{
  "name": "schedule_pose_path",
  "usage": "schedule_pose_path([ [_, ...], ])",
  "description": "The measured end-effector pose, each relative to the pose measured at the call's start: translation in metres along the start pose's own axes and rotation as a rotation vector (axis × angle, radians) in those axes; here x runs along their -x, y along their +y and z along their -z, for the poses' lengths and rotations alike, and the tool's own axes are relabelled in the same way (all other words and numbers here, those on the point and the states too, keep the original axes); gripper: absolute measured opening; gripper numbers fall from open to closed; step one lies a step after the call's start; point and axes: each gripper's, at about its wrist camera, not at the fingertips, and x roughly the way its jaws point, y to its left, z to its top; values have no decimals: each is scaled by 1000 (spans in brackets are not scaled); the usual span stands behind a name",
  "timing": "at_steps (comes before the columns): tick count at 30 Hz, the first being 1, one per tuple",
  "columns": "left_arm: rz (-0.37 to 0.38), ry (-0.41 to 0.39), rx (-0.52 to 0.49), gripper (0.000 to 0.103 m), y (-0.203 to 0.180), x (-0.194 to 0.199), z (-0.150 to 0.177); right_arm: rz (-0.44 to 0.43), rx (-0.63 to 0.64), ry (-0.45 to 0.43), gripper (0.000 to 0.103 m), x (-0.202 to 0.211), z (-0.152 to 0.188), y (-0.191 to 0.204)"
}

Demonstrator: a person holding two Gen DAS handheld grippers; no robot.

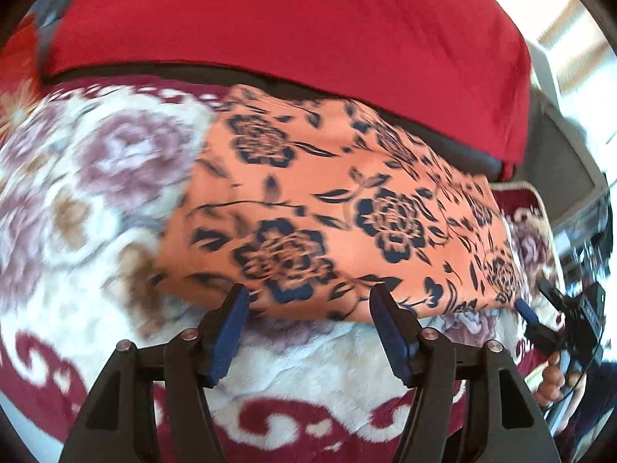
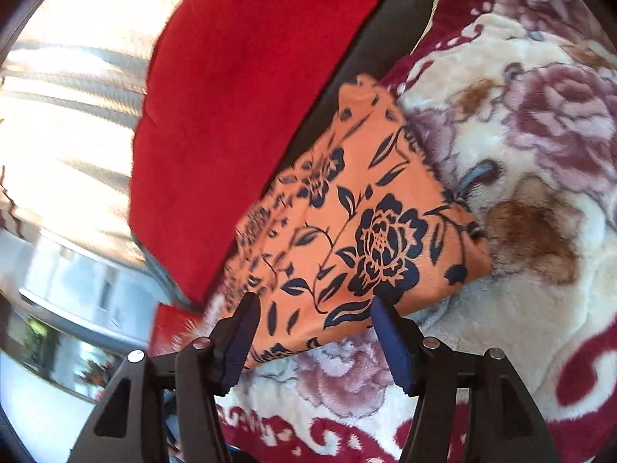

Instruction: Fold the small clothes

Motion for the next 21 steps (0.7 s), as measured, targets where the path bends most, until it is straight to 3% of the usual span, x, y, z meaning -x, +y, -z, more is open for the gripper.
schedule_pose_path([
  [3,-41,-27,61,66,22,5,3,5,43,-3,62,-2,1,9],
  [7,-46,47,236,66,57,-10,5,28,53,9,61,-24,-5,18],
  [10,-42,65,348,66,77,-24,9,22,-11,36,62,-42,-8,0],
  [12,-39,82,397,66,83,-35,10,41,-30,44,55,-51,-9,-10],
  [15,-41,77,420,66,83,-33,9,-8,-58,36,56,-44,-9,-11],
  [18,6,63,397,66,71,-22,13,-51,-97,47,58,-28,-3,-14],
  [21,117,65,464,68,66,-18,29,-103,-184,40,67,-13,9,-27],
])
